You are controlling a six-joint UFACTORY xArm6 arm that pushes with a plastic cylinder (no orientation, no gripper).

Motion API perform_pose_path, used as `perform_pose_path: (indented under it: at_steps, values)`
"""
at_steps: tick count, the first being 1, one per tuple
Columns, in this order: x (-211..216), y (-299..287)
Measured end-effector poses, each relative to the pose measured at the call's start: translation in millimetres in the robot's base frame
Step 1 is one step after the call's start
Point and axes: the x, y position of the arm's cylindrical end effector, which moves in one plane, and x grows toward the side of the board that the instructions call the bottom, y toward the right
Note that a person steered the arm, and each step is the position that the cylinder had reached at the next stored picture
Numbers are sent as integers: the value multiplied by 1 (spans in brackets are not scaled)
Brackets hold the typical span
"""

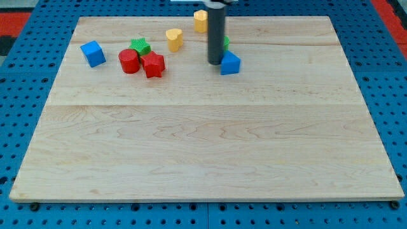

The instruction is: Push the green circle into the stars

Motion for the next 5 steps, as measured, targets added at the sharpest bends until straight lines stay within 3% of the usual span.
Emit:
perform_pose_path:
  at_steps: [1, 2, 5]
  values:
    - [-12, 43]
    - [-63, 45]
    - [-19, -78]
